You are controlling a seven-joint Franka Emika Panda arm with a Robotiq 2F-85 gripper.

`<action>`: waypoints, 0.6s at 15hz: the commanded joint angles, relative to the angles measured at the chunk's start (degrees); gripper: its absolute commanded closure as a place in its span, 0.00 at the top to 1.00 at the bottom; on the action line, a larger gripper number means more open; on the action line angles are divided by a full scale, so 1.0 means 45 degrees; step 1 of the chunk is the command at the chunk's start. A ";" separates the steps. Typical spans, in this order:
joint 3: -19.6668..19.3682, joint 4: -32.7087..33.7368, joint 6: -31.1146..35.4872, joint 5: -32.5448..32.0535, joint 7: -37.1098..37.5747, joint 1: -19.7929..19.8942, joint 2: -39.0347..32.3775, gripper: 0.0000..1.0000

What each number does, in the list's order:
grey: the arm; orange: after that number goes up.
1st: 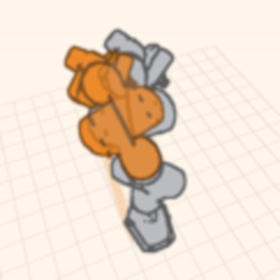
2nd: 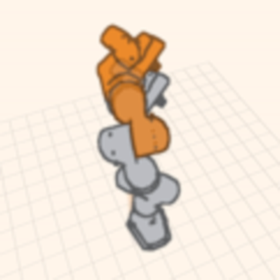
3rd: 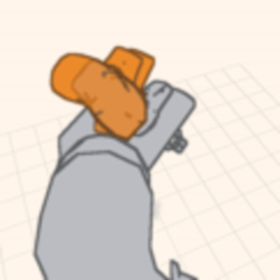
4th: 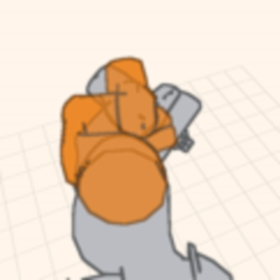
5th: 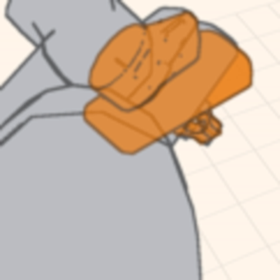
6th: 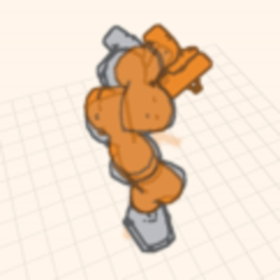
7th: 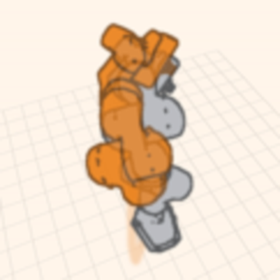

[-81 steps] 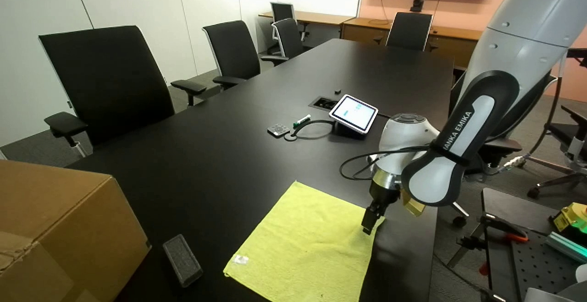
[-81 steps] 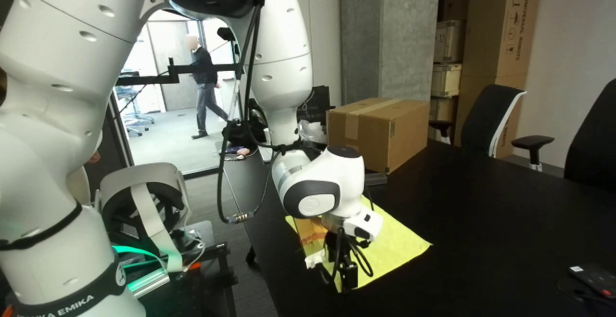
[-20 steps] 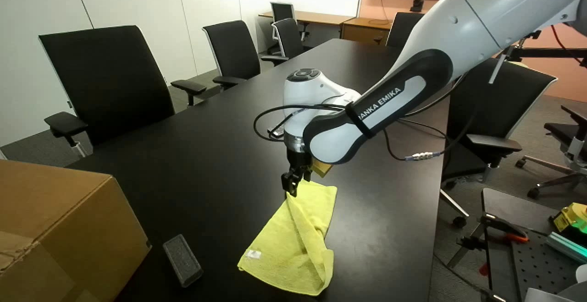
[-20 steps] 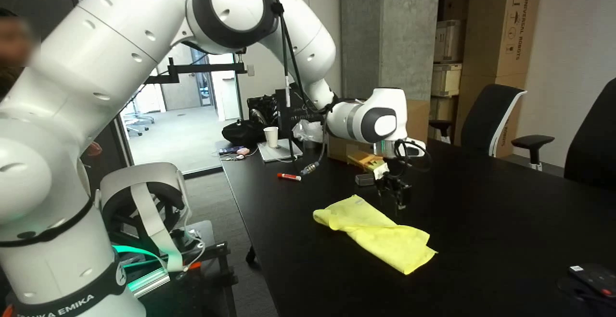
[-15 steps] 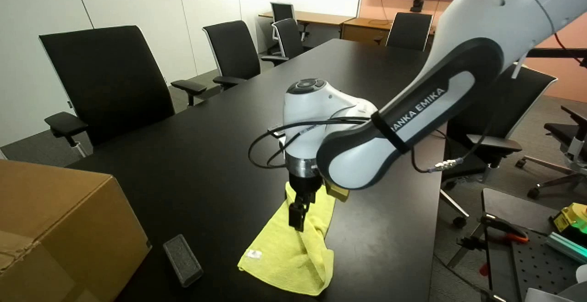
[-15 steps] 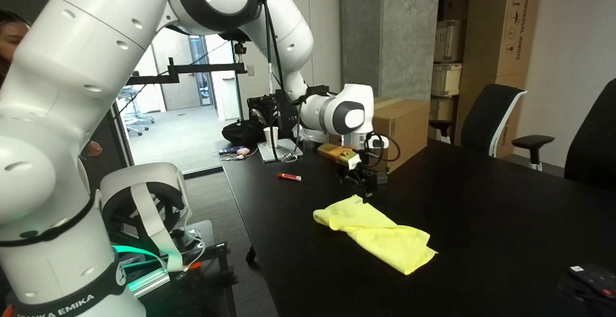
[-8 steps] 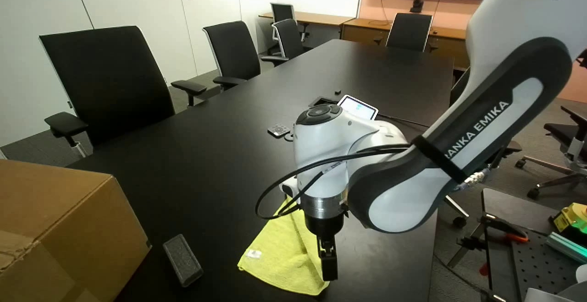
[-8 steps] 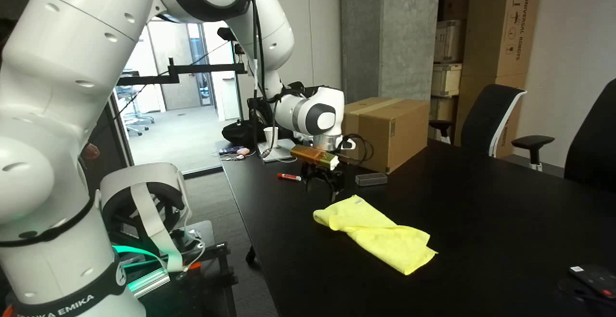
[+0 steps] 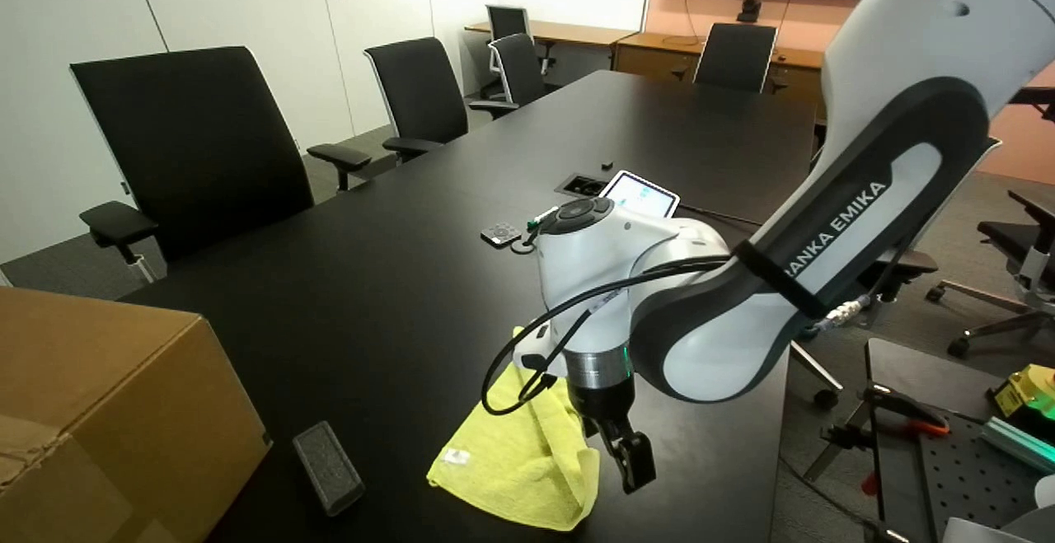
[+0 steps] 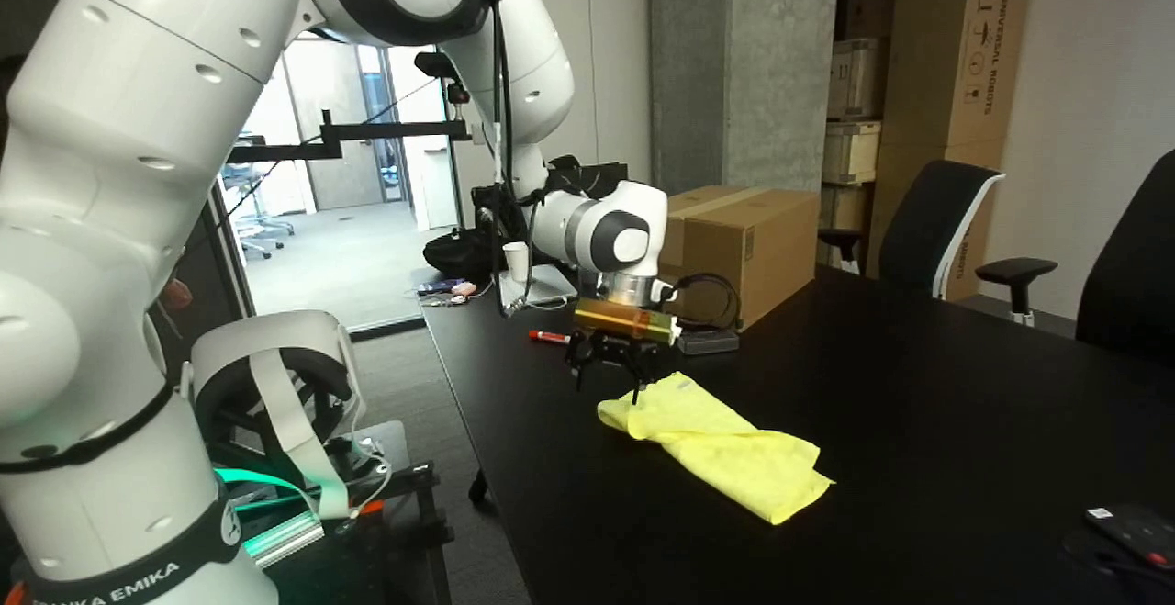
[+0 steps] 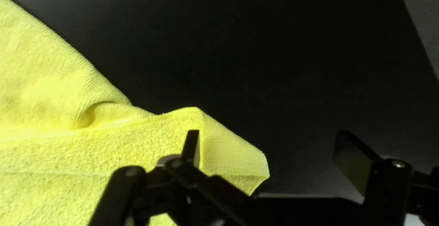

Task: Fold the yellow towel in half

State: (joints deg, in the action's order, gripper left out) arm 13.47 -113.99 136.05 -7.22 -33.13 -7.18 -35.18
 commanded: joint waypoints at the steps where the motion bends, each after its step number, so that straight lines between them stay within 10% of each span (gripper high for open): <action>1: 0.0167 0.0084 0.0077 -0.0824 -0.1768 0.0341 -0.0182 1.00; 9: 0.0182 -0.0342 0.1434 -0.1333 -0.2733 0.0149 -0.0164 1.00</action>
State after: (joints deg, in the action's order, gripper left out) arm 13.59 -114.42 139.63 -12.29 -44.00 -6.59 -36.48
